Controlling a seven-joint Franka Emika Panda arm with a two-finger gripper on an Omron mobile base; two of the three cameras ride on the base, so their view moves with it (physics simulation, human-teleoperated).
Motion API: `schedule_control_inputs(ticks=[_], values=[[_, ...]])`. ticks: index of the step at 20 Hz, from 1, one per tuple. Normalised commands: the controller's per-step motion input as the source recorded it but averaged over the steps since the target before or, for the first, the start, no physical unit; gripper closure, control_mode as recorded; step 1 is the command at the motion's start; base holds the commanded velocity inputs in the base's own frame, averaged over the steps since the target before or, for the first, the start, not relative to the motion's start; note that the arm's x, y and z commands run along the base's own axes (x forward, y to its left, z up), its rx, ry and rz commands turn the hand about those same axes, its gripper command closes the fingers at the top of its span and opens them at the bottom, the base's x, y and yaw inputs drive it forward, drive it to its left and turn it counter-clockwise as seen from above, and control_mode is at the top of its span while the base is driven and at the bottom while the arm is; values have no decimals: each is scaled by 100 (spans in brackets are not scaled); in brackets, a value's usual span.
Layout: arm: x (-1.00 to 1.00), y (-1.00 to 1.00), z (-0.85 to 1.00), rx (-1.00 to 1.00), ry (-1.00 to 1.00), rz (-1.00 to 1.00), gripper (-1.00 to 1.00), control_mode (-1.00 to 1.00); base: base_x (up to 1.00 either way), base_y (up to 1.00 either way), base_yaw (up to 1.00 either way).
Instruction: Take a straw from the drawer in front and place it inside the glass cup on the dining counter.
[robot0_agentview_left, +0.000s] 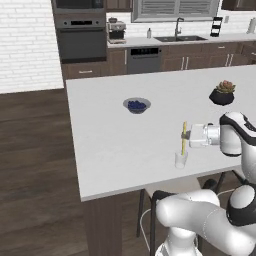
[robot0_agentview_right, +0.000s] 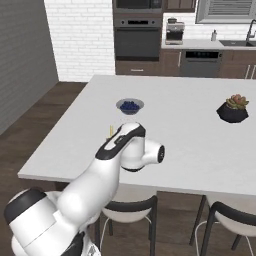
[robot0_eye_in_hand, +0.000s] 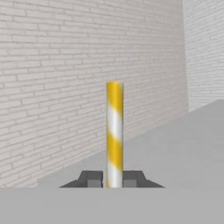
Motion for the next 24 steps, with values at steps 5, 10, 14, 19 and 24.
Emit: schedule_control_inputs(ticks=[5,10,14,19,24], values=[[27,-1,-11,2,0,0,100,-100,0,0,0],[8,-14,-4,0,0,0,100,-100,0,0,0],[1,-20,0,0,0,0,100,-100,0,0,0],[15,-2,-7,0,0,0,100,-100,0,0,0],[22,0,-21,0,0,0,100,-100,0,0,0]])
